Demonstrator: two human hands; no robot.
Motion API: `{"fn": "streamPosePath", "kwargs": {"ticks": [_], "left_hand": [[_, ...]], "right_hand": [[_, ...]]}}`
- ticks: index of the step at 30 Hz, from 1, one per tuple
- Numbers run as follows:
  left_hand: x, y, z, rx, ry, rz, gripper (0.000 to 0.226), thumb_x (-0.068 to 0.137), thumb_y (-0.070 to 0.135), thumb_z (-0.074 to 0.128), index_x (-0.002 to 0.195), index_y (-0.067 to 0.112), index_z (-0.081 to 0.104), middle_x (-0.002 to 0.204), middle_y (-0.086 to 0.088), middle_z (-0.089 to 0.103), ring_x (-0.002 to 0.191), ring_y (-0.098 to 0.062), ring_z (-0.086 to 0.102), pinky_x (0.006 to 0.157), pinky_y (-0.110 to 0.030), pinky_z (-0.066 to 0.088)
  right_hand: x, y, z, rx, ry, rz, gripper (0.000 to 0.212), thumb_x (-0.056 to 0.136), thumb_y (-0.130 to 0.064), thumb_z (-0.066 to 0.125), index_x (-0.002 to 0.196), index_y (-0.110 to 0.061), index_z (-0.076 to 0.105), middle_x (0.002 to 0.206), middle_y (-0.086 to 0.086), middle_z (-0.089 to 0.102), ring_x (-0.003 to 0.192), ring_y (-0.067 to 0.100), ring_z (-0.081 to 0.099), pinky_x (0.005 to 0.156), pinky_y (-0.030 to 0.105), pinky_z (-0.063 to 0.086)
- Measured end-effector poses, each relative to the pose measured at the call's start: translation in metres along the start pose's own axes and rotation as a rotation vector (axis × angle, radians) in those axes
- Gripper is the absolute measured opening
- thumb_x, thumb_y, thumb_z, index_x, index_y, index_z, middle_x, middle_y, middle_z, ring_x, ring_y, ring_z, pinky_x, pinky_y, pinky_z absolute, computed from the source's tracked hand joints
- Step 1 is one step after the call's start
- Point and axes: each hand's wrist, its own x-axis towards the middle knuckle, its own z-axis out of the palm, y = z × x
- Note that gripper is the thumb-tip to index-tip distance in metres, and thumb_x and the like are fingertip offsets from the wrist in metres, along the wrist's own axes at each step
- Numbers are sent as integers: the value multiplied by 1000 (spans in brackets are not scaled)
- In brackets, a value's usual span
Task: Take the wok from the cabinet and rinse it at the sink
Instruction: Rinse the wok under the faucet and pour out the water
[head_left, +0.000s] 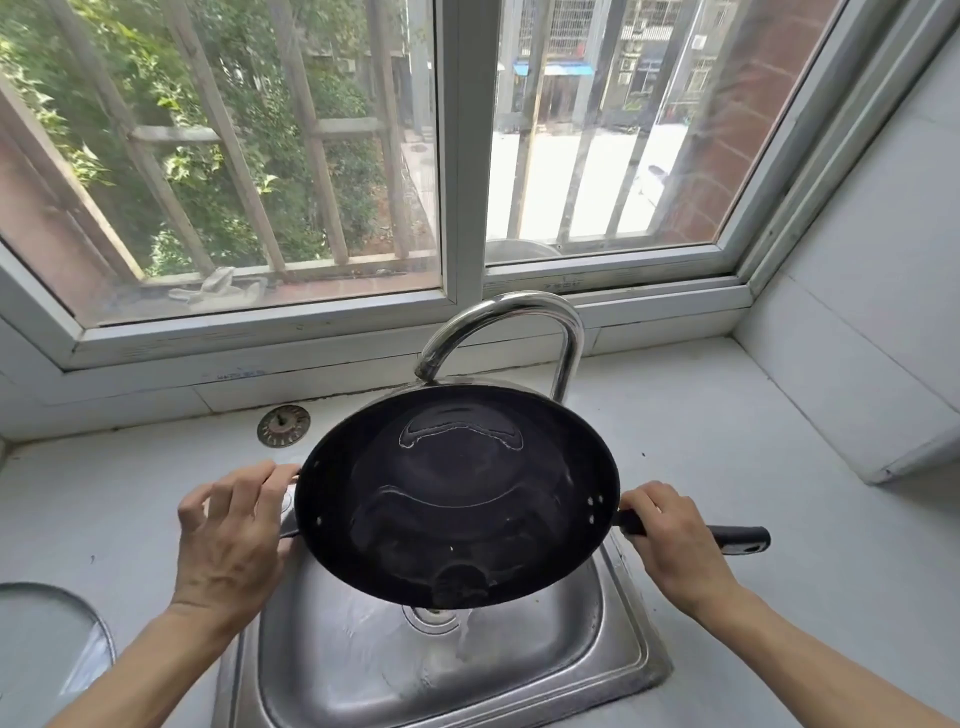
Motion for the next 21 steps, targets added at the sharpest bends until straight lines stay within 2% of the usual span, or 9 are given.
{"fn": "streamPosePath", "kwargs": {"ticks": [6, 14, 17, 21], "left_hand": [[17, 0, -1, -8, 8, 49, 64, 60, 4, 61, 123, 10, 57, 115, -10, 61, 103, -27, 49, 82, -42, 29], [24, -3, 3, -36, -75, 89, 70, 56, 5, 62, 126, 8, 55, 119, -12, 58, 107, -28, 50, 81, -43, 30], [24, -6, 2, -44, -151, 113, 79, 51, 4, 70, 128, 6, 55, 120, -13, 57, 109, -29, 51, 82, -42, 31], [21, -6, -8, -73, -252, 117, 96, 35, 6, 88, 126, 4, 59, 118, -14, 58, 110, -29, 51, 83, -42, 32]], "right_hand": [[-10, -2, 4, 47, -33, 63, 38, 71, 2, 76, 95, -23, 59, 91, -10, 52, 77, 15, 48, 70, 33, 44], [-15, -3, 5, 59, -52, 86, 39, 73, 0, 76, 96, -26, 58, 92, -14, 50, 78, 13, 49, 71, 33, 45], [-15, 0, 3, 45, -68, 82, 38, 74, -1, 76, 98, -25, 58, 94, -13, 52, 80, 14, 50, 73, 32, 45], [-16, 2, 1, 21, -82, 53, 38, 74, -2, 76, 98, -25, 57, 95, -12, 52, 81, 12, 48, 73, 31, 44]]}}
